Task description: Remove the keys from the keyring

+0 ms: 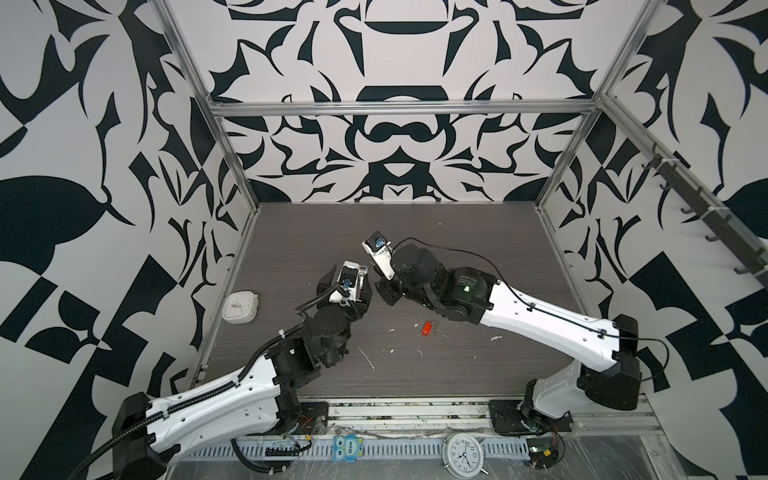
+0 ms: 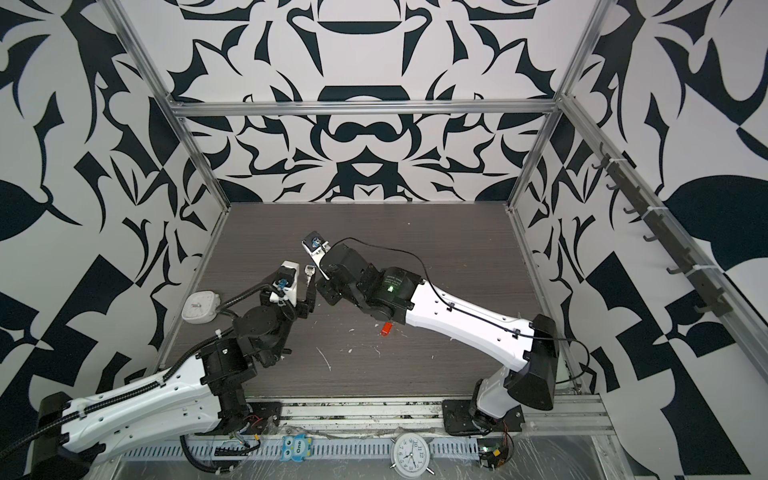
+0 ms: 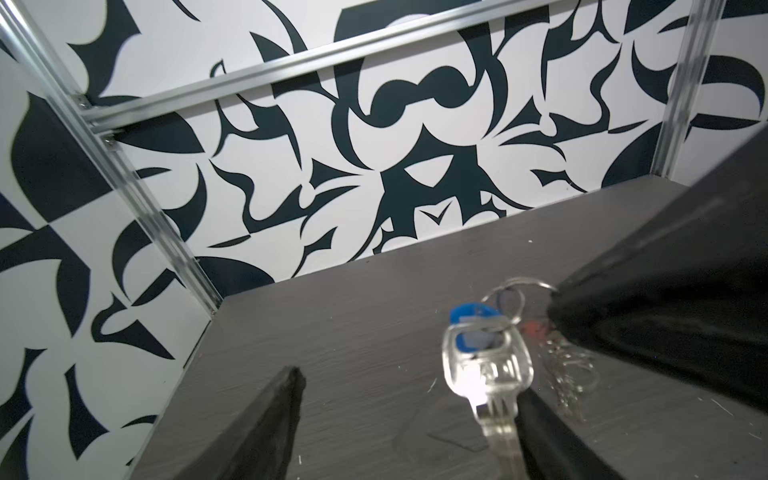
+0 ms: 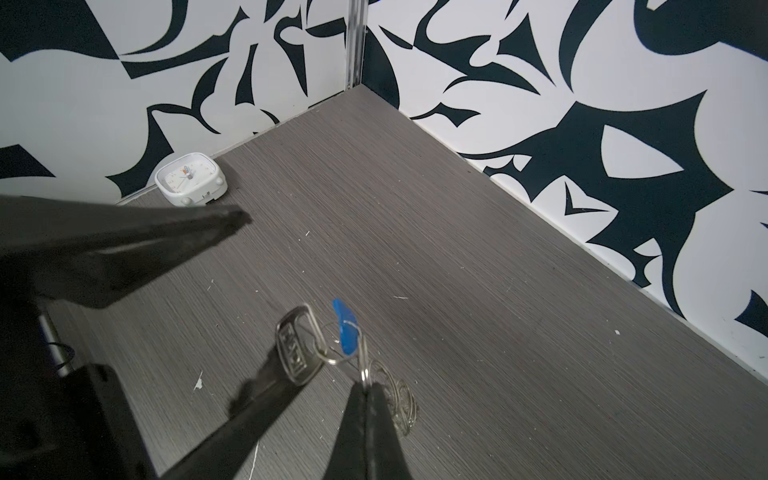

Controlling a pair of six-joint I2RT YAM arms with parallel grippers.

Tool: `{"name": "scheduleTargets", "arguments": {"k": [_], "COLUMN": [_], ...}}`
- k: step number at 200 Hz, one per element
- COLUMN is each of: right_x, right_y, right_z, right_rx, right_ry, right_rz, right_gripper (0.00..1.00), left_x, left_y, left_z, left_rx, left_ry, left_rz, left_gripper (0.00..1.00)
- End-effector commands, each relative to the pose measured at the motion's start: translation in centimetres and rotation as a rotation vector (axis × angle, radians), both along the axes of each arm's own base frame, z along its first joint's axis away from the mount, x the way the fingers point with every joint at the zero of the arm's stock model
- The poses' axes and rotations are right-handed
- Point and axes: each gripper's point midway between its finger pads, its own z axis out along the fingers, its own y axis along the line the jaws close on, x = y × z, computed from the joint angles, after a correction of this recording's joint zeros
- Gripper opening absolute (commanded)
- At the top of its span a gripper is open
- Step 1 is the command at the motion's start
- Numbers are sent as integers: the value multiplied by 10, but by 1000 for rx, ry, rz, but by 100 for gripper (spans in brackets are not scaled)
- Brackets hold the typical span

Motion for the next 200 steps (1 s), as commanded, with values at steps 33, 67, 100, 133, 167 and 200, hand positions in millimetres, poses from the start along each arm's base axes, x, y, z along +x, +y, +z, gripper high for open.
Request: {"name": "scheduleTargets", "arguments": {"k": [33, 67, 100, 133, 167, 200], "right_x": [3, 1, -4, -12, -21, -31], "right_y": [1, 1, 3, 1, -2, -11], "right_z": [27, 28, 29, 36, 41, 54], "right_rx": [67, 71, 80, 85, 117, 176], "right_ry": [-37, -31, -14, -12, 4, 13], "right_rz": [-16, -4, 23, 83, 175, 260], "right_gripper": [0, 0, 0, 0, 0, 0], "left_x": [3, -6, -18, -35, -47, -64], "left_y": [33, 45, 46, 47, 38, 9], "left_z": [28, 32, 35, 47, 50, 50], "left_rx": [-176, -257, -314, -410, -428, -391], "left_ry": [-37, -21, 1, -37, -43, -10], "left_rz": [49, -8, -82, -179, -287, -478], "left_gripper": [79, 84, 100, 99, 97, 86]}}
